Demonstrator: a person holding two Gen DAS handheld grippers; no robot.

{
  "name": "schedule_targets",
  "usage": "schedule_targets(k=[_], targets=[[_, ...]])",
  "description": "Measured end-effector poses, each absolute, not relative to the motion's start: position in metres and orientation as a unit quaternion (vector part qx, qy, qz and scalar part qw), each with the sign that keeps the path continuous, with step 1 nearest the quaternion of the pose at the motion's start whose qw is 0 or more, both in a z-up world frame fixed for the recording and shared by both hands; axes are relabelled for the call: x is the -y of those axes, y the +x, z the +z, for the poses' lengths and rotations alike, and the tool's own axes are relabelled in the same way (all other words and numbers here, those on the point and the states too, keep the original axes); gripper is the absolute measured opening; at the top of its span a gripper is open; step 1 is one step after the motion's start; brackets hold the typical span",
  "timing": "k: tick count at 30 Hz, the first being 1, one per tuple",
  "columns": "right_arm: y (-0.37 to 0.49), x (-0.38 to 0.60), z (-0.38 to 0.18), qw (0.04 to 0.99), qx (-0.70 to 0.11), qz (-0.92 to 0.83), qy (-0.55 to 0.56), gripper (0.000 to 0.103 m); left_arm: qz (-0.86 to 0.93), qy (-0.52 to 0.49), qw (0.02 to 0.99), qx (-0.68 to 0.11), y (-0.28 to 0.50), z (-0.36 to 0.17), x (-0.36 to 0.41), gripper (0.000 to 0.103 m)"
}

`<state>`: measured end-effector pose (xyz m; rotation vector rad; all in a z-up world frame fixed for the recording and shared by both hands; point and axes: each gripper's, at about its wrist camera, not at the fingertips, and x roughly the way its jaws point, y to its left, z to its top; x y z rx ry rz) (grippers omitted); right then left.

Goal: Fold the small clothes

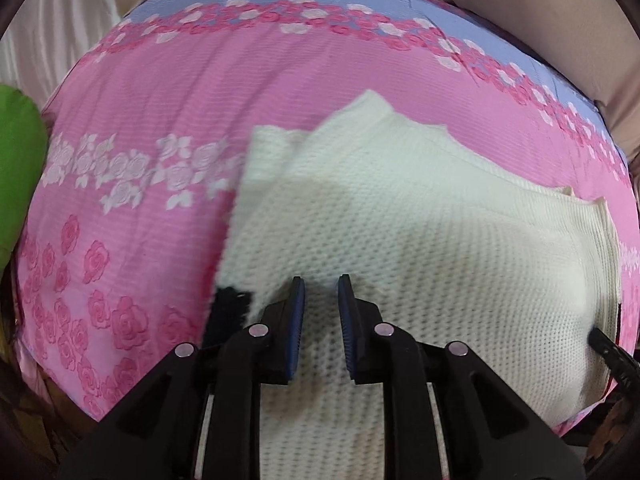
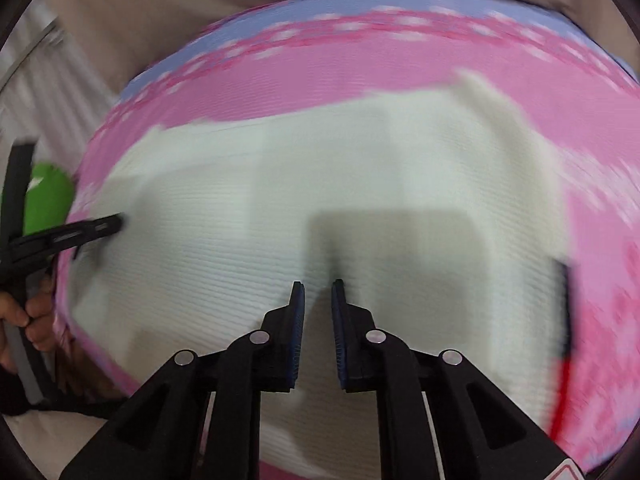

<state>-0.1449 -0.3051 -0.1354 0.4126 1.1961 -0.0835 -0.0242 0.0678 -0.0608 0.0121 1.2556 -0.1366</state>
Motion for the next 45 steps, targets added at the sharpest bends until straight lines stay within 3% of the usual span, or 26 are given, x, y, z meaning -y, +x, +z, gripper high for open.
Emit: schedule_targets(k=[4,6,8,9,10,11,13,15,17,18,19,23,26,28,31,34,37,38,39,40,41,45], targets=[[-0.176,0.354,-0.129,0.797,-0.539,-0.069,0.264,0.0,-0.074,-0.024,0.81,-0.582,-0.023,-0.051,-0.075,0.019],[-0.171,0.359,-0.109,0.812,-0.517,-0.093,0.253,0.013,-0.079,-0.045,0.817,-0.569,-0.015,-0.042,-0.075,0.044],[-0.156,0.364,-0.091,0.831,-0.485,-0.098,0.253,0.016,-0.08,-0.058,0.827,-0.554,-0.002,-0.035,-0.075,0.062],[-0.146,0.367,-0.085,0.837,-0.473,-0.106,0.253,0.03,-0.081,-0.062,0.833,-0.544,0.009,-0.033,-0.074,0.064],[-0.135,0.369,-0.084,0.842,-0.465,-0.114,0.249,0.052,-0.077,-0.061,0.838,-0.537,0.018,-0.034,-0.074,0.064],[-0.12,0.371,-0.086,0.846,-0.461,-0.124,0.238,0.058,-0.076,-0.057,0.838,-0.537,0.027,-0.037,-0.072,0.063],[-0.097,0.375,-0.096,0.842,-0.472,-0.136,0.224,0.059,-0.094,-0.058,0.823,-0.558,0.047,-0.051,-0.066,0.054],[-0.075,0.375,-0.109,0.836,-0.484,-0.129,0.223,0.059,-0.102,-0.061,0.808,-0.577,0.057,-0.064,-0.062,0.007],[-0.06,0.366,-0.117,0.839,-0.493,-0.13,0.189,0.054,-0.107,-0.101,0.804,-0.576,0.056,-0.06,-0.069,0.006],[-0.057,0.361,-0.118,0.84,-0.5,-0.123,0.174,0.025,-0.119,-0.133,0.809,-0.559,0.05,-0.042,-0.077,0.006],[-0.055,0.358,-0.117,0.834,-0.511,-0.105,0.178,0.006,-0.133,-0.153,0.814,-0.544,0.042,-0.024,-0.084,0.006],[-0.104,0.361,-0.036,0.878,-0.401,-0.027,0.262,0.006,-0.16,-0.177,0.83,-0.504,0.019,0.034,-0.105,0.006],[-0.127,0.374,-0.001,0.896,-0.355,-0.041,0.265,0.006,-0.131,-0.176,0.822,-0.525,0.037,0.021,-0.11,0.007],[-0.113,0.39,-0.022,0.884,-0.381,-0.068,0.26,0.006,-0.111,-0.149,0.806,-0.562,0.059,-0.016,-0.095,0.007],[-0.07,0.405,-0.104,0.833,-0.482,-0.108,0.249,0.006,-0.081,-0.089,0.779,-0.615,0.073,-0.073,-0.069,0.008],[-0.058,0.4,-0.137,0.807,-0.522,-0.121,0.248,0.007,-0.082,-0.077,0.794,-0.597,0.063,-0.058,-0.066,0.011],[-0.079,0.394,-0.104,0.828,-0.479,-0.126,0.261,0.016,-0.083,-0.078,0.813,-0.571,0.036,-0.031,-0.084,0.031],[-0.094,0.394,-0.094,0.833,-0.47,-0.128,0.261,0.02,-0.08,-0.077,0.818,-0.565,0.027,-0.025,-0.093,0.044],[-0.107,0.393,-0.089,0.835,-0.466,-0.129,0.264,0.034,-0.078,-0.078,0.819,-0.564,0.014,-0.021,-0.102,0.048],[-0.123,0.392,-0.085,0.833,-0.466,-0.129,0.268,0.046,-0.077,-0.081,0.816,-0.568,0.003,-0.021,-0.112,0.05],[-0.141,0.391,-0.086,0.828,-0.473,-0.128,0.272,0.049,-0.08,-0.085,0.809,-0.577,-0.01,-0.024,-0.12,0.05],[-0.202,0.37,-0.105,0.8,-0.52,-0.127,0.271,0.049,-0.062,-0.131,0.767,-0.626,-0.052,-0.051,-0.147,0.05]])
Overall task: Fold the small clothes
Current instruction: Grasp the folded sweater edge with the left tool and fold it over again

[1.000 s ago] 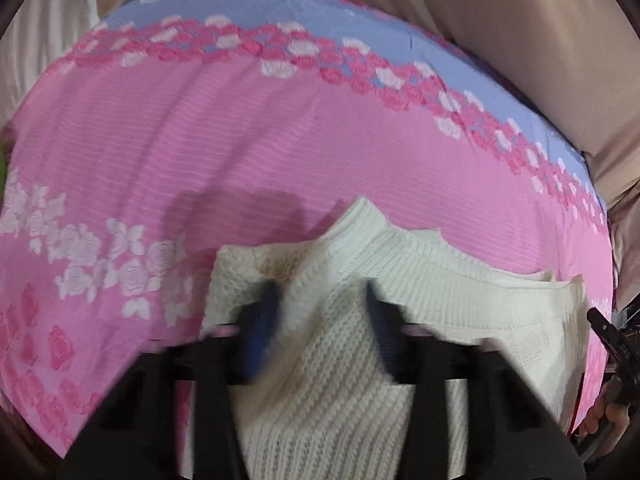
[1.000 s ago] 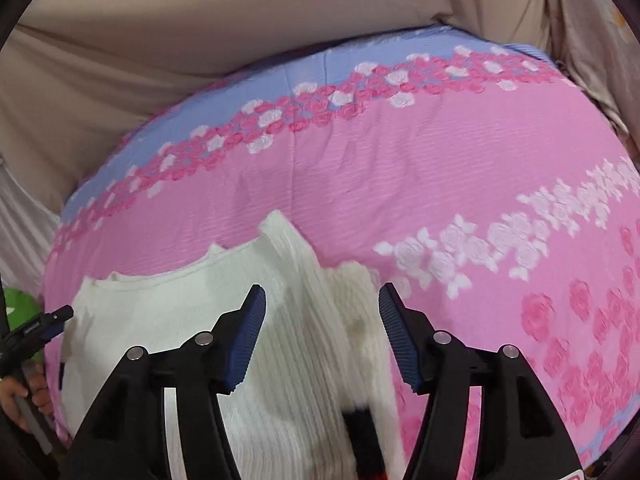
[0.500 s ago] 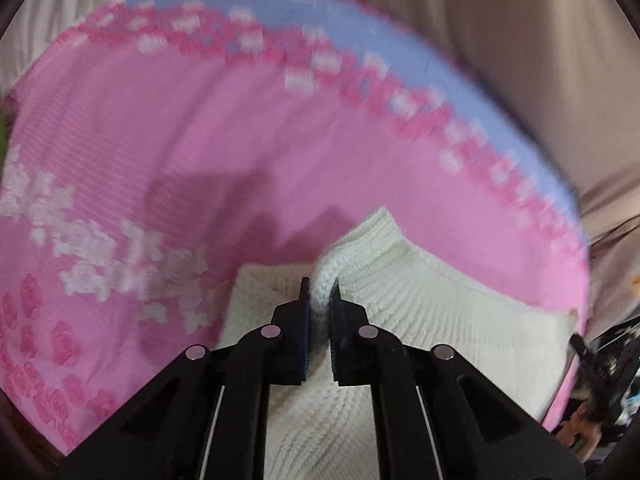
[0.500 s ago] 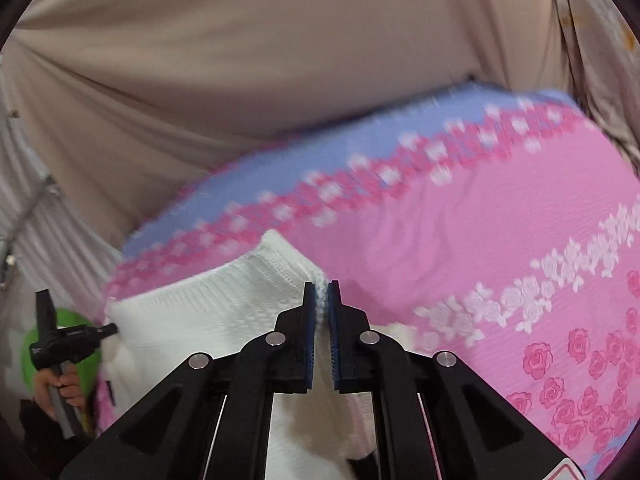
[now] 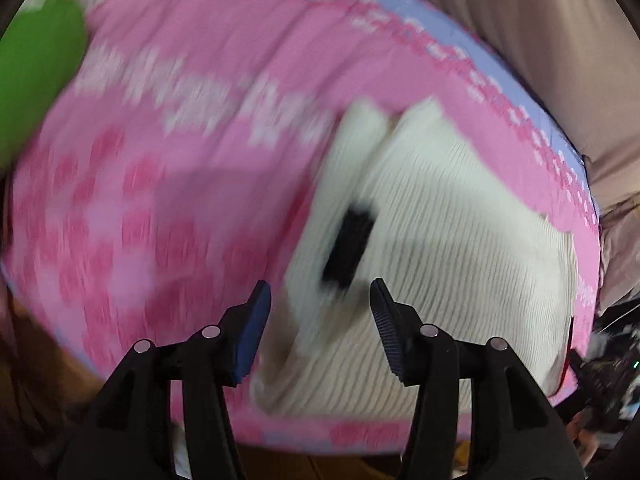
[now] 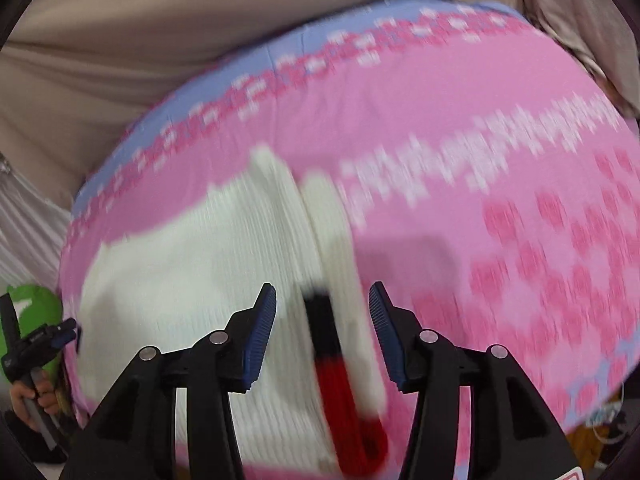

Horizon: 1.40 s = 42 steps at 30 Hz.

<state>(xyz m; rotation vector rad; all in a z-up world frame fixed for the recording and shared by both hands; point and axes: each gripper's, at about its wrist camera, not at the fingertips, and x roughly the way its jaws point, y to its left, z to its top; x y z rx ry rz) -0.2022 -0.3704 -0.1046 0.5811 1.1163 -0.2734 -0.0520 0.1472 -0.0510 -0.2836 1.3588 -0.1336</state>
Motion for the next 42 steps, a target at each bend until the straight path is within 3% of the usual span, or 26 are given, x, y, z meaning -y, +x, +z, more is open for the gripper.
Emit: schedule_targets(k=[2,3,5,6,7,11,15,19,21,23,24,25,28,29,30,31,32,33,34,39,42], targets=[[-0.221,0.356,-0.113,0.787,-0.538,-0.115,0.28,0.049,-0.059,-0.171,0.741,-0.646,-0.07,-0.068,-0.155,0.046],[-0.226,0.349,-0.116,0.783,-0.545,-0.104,0.281,0.049,-0.059,-0.177,0.739,-0.647,-0.076,-0.071,-0.157,0.032],[-0.228,0.333,-0.118,0.786,-0.555,-0.092,0.257,0.045,-0.059,-0.173,0.741,-0.647,-0.079,-0.068,-0.16,0.016],[-0.227,0.328,-0.119,0.786,-0.562,-0.088,0.242,0.019,-0.057,-0.188,0.736,-0.648,-0.078,-0.064,-0.166,0.007],[-0.228,0.329,-0.116,0.784,-0.566,-0.097,0.236,0.007,-0.056,-0.194,0.734,-0.649,-0.077,-0.06,-0.172,0.007],[-0.254,0.367,-0.097,0.788,-0.55,-0.144,0.237,0.006,-0.047,-0.162,0.731,-0.661,-0.08,-0.058,-0.188,0.008],[-0.273,0.388,-0.141,0.743,-0.589,-0.137,0.287,0.006,-0.047,-0.131,0.73,-0.669,-0.085,-0.07,-0.176,0.009],[-0.259,0.378,-0.118,0.764,-0.567,-0.134,0.277,0.014,-0.067,-0.114,0.747,-0.652,-0.08,-0.037,-0.161,0.025],[-0.25,0.381,-0.092,0.787,-0.535,-0.144,0.272,0.021,-0.079,-0.126,0.773,-0.617,-0.066,-0.013,-0.156,0.045],[-0.232,0.388,-0.071,0.808,-0.499,-0.147,0.276,0.04,-0.088,-0.136,0.794,-0.586,-0.047,0.002,-0.148,0.053],[-0.22,0.392,-0.064,0.817,-0.483,-0.143,0.281,0.056,-0.095,-0.137,0.802,-0.573,-0.032,0.004,-0.139,0.059],[-0.203,0.394,-0.062,0.824,-0.472,-0.135,0.284,0.061,-0.099,-0.134,0.807,-0.566,-0.02,0.002,-0.132,0.061],[-0.147,0.385,-0.076,0.829,-0.478,-0.117,0.266,0.061,-0.103,-0.114,0.81,-0.566,0.015,-0.023,-0.107,0.061],[-0.129,0.379,-0.087,0.829,-0.485,-0.111,0.256,0.061,-0.101,-0.107,0.804,-0.576,0.026,-0.036,-0.097,0.056],[-0.117,0.375,-0.096,0.828,-0.492,-0.109,0.247,0.061,-0.106,-0.107,0.795,-0.587,0.033,-0.049,-0.091,0.028],[-0.106,0.371,-0.108,0.823,-0.504,-0.11,0.237,0.061,-0.107,-0.109,0.788,-0.596,0.039,-0.057,-0.086,0.011],[-0.095,0.366,-0.122,0.816,-0.519,-0.11,0.229,0.06,-0.104,-0.119,0.781,-0.604,0.043,-0.062,-0.085,0.007],[-0.089,0.362,-0.129,0.812,-0.528,-0.104,0.226,0.04,-0.1,-0.132,0.785,-0.597,0.042,-0.061,-0.086,0.007],[-0.086,0.362,-0.133,0.81,-0.532,-0.096,0.23,0.007,-0.098,-0.139,0.79,-0.589,0.043,-0.057,-0.091,0.007],[-0.084,0.388,-0.096,0.84,-0.464,-0.115,0.255,0.007,-0.074,-0.137,0.798,-0.583,0.062,-0.053,-0.099,0.006],[-0.065,0.393,-0.138,0.808,-0.527,-0.122,0.233,0.007,-0.067,-0.098,0.801,-0.586,0.064,-0.065,-0.087,0.007]])
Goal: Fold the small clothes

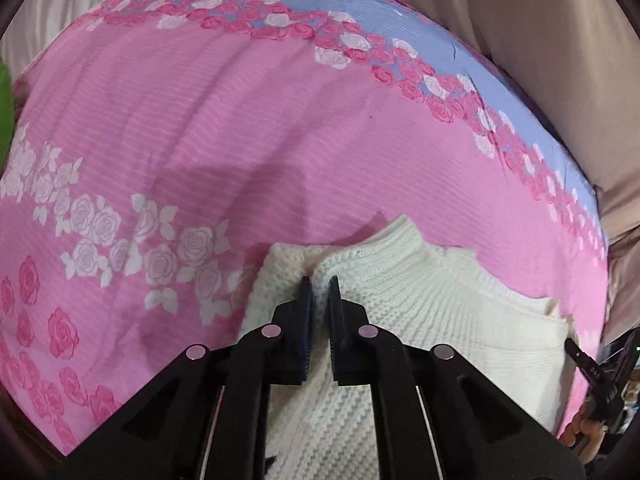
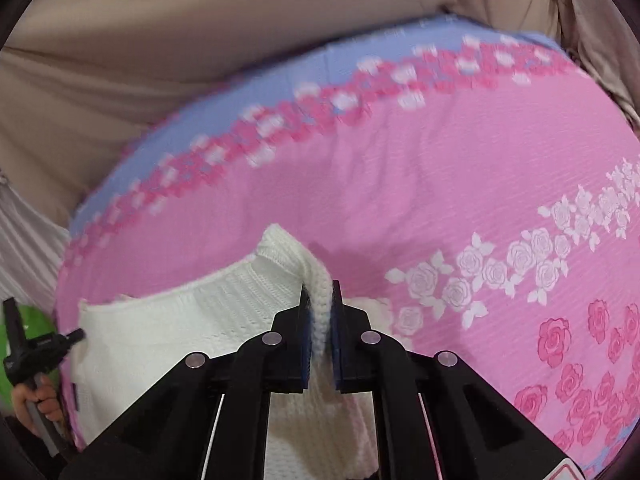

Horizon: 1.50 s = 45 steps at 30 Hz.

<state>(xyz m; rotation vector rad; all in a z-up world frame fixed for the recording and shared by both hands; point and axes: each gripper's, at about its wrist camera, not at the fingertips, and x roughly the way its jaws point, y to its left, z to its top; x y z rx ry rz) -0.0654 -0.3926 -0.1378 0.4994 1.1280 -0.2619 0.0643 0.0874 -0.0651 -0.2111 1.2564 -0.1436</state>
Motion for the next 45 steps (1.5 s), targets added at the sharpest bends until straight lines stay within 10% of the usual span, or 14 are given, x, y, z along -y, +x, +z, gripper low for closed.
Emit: schedule_targets(k=[4,6,7,18,20,24,37,45], targets=[[-0.066,0.372,-0.119,0.823,-0.518,-0.14,0.19,0.011,-0.075,-0.127,0.814,-0.562,0.046,-0.039,-0.104,0.017],[-0.077,0.361,-0.094,0.84,-0.493,-0.15,0.171,0.017,-0.051,-0.132,0.832,-0.536,0.027,-0.021,-0.126,0.058],[-0.086,0.351,-0.078,0.848,-0.482,-0.15,0.16,0.019,-0.043,-0.137,0.835,-0.53,0.018,-0.016,-0.137,0.062],[-0.052,0.199,-0.11,0.793,-0.575,0.079,0.185,0.014,-0.024,-0.278,0.75,-0.6,-0.061,-0.08,-0.182,0.077],[-0.041,0.187,-0.132,0.774,-0.608,0.072,0.162,0.013,-0.023,-0.268,0.756,-0.597,-0.06,-0.079,-0.177,0.073],[-0.035,0.186,-0.143,0.766,-0.617,0.066,0.167,0.007,-0.052,-0.275,0.752,-0.597,-0.052,-0.078,-0.171,0.022],[-0.054,0.223,-0.136,0.763,-0.576,0.08,0.282,0.009,-0.318,-0.088,0.793,-0.512,-0.071,0.058,0.031,0.017],[-0.145,0.354,-0.094,0.788,-0.5,-0.03,0.358,0.025,-0.399,0.114,0.703,-0.578,-0.117,-0.029,0.18,0.025]])
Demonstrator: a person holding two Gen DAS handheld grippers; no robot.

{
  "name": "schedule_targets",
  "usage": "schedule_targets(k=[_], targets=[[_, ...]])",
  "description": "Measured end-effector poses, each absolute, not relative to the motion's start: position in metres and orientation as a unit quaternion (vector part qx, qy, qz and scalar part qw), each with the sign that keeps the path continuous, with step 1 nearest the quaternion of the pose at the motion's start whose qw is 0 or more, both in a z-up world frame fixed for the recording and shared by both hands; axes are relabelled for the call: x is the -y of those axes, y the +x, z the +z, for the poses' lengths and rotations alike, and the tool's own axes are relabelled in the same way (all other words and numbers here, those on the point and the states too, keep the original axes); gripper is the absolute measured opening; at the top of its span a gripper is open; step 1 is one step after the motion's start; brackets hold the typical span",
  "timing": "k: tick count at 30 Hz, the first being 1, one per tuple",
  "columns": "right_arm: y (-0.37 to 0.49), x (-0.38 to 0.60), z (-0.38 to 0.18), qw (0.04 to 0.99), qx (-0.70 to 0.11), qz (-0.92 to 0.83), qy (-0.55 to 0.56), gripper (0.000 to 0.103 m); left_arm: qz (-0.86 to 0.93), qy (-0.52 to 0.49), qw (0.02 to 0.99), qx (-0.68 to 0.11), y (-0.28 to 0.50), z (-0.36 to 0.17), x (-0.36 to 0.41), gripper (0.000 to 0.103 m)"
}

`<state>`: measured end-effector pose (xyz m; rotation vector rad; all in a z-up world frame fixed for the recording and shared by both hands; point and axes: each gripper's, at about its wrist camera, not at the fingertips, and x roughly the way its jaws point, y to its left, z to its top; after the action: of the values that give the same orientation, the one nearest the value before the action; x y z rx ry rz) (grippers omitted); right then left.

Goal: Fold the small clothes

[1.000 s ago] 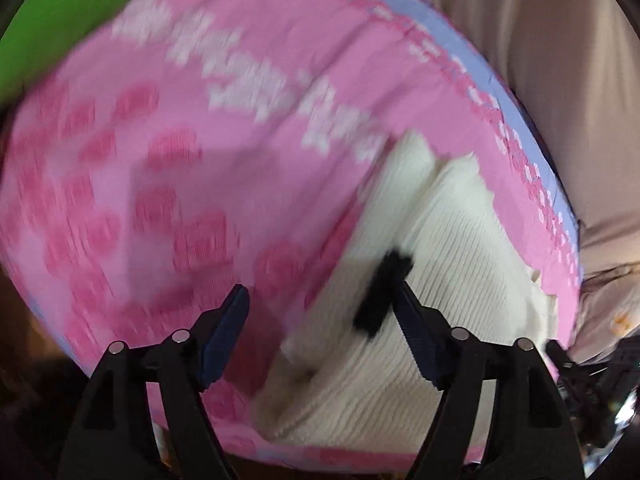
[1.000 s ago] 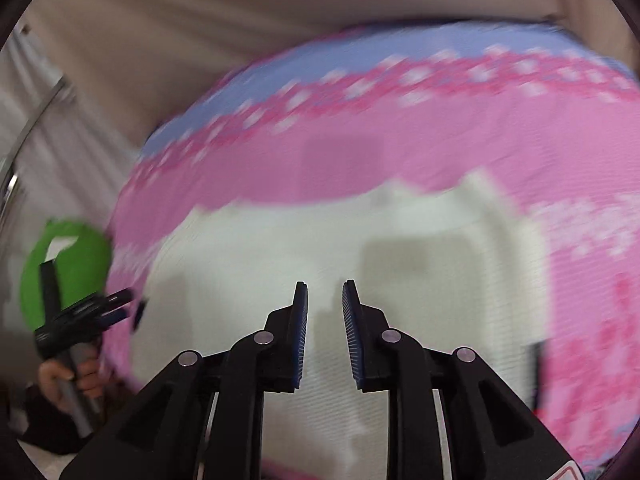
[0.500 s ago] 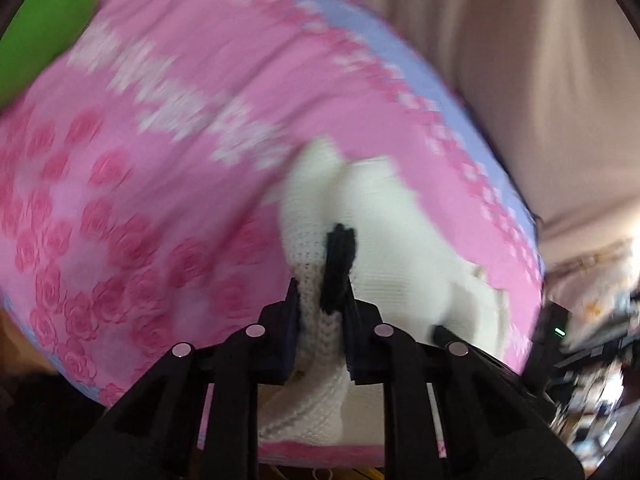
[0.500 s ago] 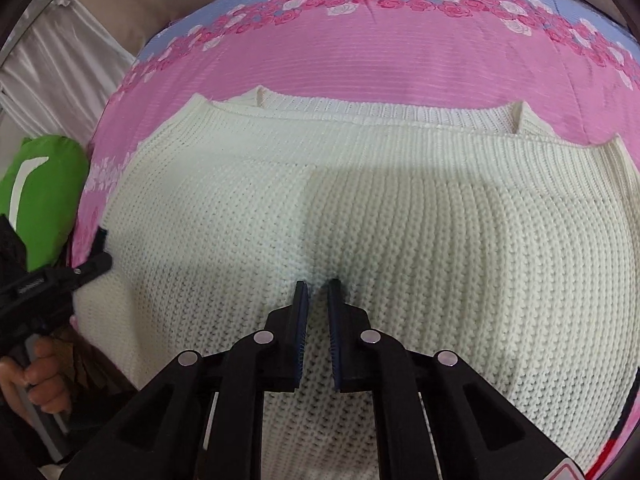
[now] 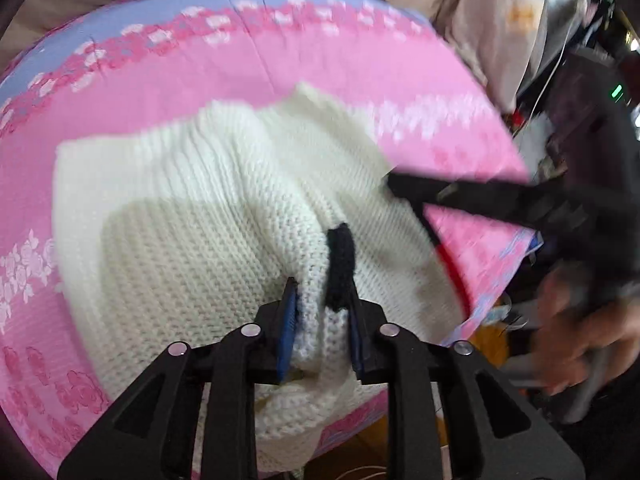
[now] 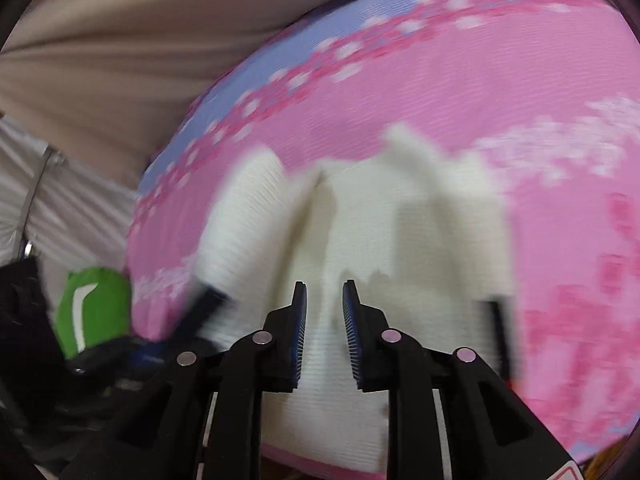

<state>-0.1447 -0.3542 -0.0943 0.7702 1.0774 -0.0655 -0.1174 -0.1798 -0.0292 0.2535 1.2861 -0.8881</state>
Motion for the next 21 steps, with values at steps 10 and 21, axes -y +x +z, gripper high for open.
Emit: schedule_targets(k=[10,21], targets=[[-0.157,0.349,-0.093,0.771,-0.483,0.001,0.415,0.068,-0.368,0.107,0.751,-0.538,-0.134,0.011,0.075,0.065],[-0.1,0.284,-0.129,0.73,-0.577,0.044,0.364,0.024,-0.334,0.135,0.714,-0.601,-0.164,-0.062,0.059,0.022]])
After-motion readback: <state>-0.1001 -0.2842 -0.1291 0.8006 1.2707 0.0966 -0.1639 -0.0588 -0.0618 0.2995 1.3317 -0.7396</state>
